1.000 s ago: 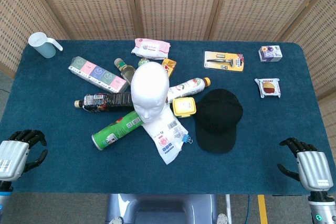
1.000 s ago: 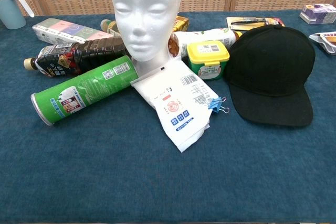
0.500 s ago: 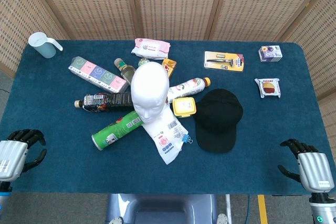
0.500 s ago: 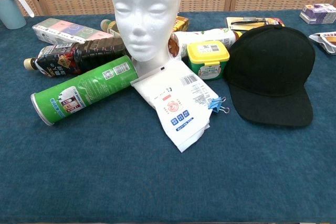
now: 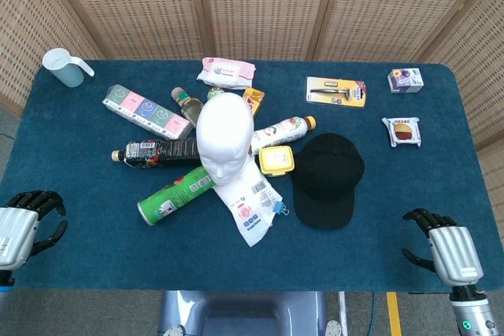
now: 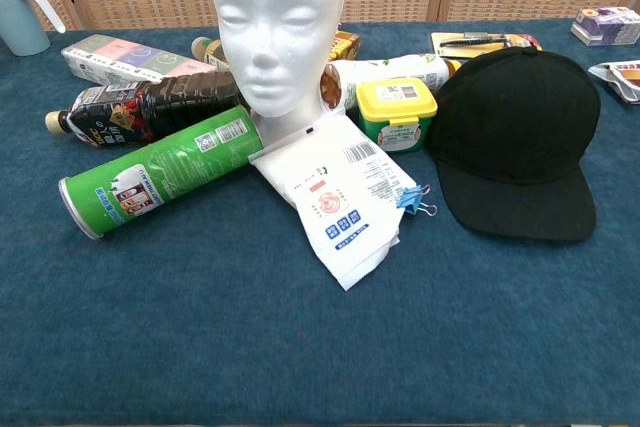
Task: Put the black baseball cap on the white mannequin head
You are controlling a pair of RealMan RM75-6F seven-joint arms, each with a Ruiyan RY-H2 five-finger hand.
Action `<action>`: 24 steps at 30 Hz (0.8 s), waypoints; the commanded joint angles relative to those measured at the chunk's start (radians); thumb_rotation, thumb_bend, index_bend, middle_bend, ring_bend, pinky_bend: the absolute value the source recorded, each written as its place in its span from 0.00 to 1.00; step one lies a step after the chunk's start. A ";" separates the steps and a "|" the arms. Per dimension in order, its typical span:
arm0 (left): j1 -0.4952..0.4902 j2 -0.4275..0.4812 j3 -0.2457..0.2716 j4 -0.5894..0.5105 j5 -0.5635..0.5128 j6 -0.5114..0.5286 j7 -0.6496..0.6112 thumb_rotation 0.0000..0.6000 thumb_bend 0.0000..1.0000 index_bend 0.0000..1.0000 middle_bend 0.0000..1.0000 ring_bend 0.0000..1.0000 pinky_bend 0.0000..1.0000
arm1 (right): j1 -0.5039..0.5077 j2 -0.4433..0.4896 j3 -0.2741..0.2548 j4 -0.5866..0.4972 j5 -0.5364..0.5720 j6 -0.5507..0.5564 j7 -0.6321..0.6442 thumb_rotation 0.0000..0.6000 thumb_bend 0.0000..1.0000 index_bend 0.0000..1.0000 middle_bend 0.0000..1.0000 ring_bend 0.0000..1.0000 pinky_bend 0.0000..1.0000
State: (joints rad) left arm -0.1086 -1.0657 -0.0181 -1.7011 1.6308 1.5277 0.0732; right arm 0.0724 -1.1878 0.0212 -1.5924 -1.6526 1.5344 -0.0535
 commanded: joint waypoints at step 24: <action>-0.041 0.066 -0.052 -0.023 -0.022 -0.005 -0.009 1.00 0.32 0.50 0.40 0.32 0.33 | 0.200 -0.303 0.022 0.136 -0.114 -0.152 -0.103 1.00 0.08 0.53 0.65 0.72 0.77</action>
State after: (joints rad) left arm -0.1497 -1.0000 -0.0702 -1.7242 1.6085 1.5225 0.0643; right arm 0.2652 -1.4825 0.0440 -1.4652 -1.7655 1.3902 -0.1516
